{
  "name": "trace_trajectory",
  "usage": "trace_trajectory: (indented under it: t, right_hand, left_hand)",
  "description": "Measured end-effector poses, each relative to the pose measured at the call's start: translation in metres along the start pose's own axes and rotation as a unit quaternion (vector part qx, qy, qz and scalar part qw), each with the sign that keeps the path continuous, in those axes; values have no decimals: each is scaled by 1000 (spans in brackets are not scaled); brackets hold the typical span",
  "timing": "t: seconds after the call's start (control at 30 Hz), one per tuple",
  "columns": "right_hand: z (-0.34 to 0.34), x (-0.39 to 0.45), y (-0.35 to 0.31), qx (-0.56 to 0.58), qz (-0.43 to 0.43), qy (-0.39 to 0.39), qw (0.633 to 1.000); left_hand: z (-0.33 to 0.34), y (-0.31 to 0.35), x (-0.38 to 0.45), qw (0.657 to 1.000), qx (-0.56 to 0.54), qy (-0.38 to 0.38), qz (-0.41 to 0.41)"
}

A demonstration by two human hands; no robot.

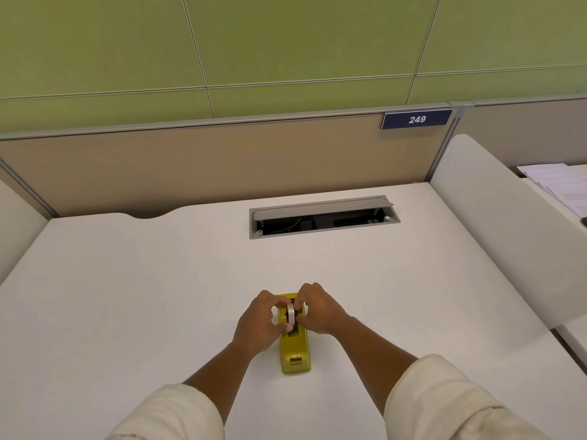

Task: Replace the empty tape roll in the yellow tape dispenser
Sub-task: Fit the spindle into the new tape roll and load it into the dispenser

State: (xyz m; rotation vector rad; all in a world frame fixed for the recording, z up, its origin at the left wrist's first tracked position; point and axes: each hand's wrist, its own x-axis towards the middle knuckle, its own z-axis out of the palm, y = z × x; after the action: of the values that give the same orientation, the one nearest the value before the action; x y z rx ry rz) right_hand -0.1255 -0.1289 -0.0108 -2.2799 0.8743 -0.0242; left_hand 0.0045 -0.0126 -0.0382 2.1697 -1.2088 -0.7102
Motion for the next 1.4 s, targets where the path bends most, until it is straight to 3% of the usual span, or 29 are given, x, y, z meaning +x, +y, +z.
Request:
trace_trajectory:
  t: [0.27, 0.47, 0.87, 1.4]
  right_hand:
    - [2, -1, 4, 20, -17, 12, 1000]
    - [1, -5, 6, 54, -64, -23, 996]
    - [3, -11, 2, -9, -93, 17, 995]
    - [21, -29, 2, 87, -16, -1, 996]
  left_hand:
    - [5, -1, 0, 1000, 7, 9, 2]
    - [4, -4, -3, 1000, 28, -8, 6]
    - [4, -4, -3, 999, 35, -4, 3]
    - [1, -2, -9, 998, 35, -52, -11]
